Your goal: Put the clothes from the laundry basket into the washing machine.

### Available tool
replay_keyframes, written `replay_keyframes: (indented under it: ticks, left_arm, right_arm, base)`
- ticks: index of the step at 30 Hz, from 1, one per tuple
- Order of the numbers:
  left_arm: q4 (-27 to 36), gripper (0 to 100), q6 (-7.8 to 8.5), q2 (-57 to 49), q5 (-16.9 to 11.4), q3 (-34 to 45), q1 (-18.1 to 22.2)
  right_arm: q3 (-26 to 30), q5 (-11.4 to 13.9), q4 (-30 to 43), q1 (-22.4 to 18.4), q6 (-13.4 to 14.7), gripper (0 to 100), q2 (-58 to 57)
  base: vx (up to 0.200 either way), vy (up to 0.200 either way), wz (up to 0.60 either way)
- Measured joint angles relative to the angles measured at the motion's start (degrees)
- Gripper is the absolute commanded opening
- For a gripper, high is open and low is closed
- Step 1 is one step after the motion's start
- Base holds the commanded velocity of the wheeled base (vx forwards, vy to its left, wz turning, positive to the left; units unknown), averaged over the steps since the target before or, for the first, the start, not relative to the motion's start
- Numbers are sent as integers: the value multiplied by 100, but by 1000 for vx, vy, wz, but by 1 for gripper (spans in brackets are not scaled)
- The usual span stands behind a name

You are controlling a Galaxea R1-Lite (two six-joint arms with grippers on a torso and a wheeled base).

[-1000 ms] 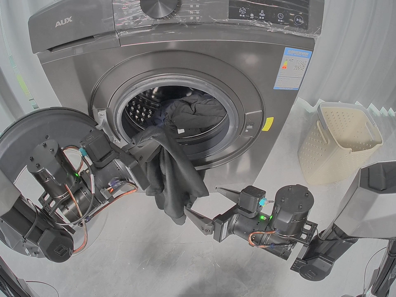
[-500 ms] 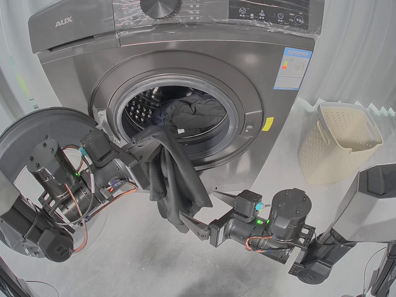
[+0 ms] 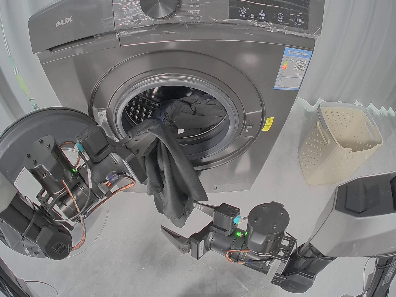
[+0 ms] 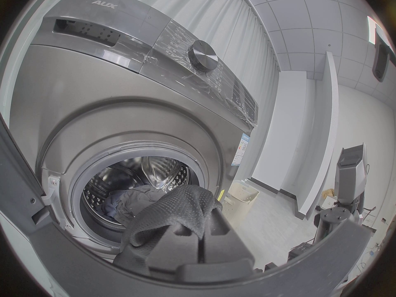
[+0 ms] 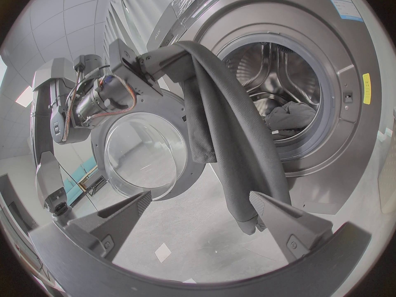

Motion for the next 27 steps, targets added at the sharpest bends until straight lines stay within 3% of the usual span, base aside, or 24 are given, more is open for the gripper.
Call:
replay_keyframes:
  ticks: [5, 16, 21, 27]
  left_arm:
    - [-2, 0, 0, -10, 0, -9, 0]
    - [-2, 0, 0, -57, -4, -13, -11]
    - [-2, 0, 0, -60, 0, -9, -9]
    - [-2, 0, -5, -49, 2, -13, 40]
  right_arm:
    - [-226, -13, 27, -90, -9, 100, 216]
    - [-1449, -13, 85, -641, -88, 100, 1020]
    - [-1738, -10, 77, -590, -104, 100, 1278]
    - [-1688, -18, 52, -391, -87, 100, 1340]
  base:
    - [0, 0, 0]
    - [0, 0, 0]
    - [0, 0, 0]
    - [0, 0, 0]
